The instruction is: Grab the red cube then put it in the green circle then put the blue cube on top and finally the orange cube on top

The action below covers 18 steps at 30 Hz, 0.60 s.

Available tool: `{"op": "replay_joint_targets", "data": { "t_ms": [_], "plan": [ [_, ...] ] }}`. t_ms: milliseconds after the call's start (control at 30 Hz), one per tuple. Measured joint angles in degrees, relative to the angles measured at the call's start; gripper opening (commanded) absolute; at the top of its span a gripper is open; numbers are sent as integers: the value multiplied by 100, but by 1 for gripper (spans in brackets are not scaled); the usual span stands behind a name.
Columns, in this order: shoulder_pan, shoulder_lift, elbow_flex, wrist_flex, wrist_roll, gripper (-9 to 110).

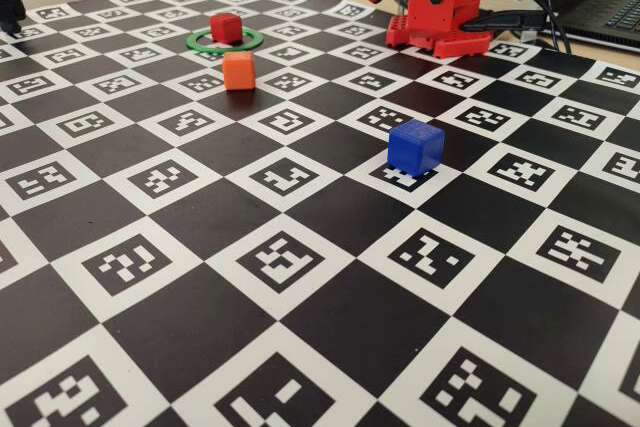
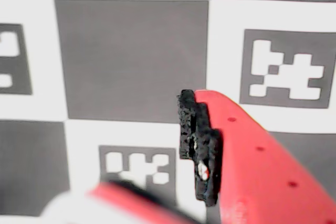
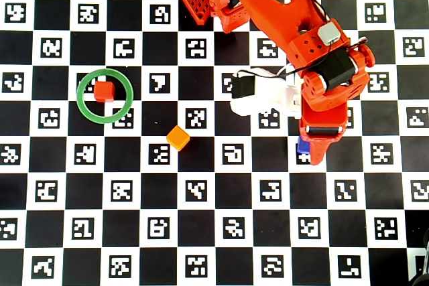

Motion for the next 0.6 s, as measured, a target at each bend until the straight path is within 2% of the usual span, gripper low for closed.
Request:
{"op": "replay_joint_targets", "data": {
  "t_ms": [600],
  "plan": [
    [-79, -545, 1424, -1362, 158, 42]
  ]
}}
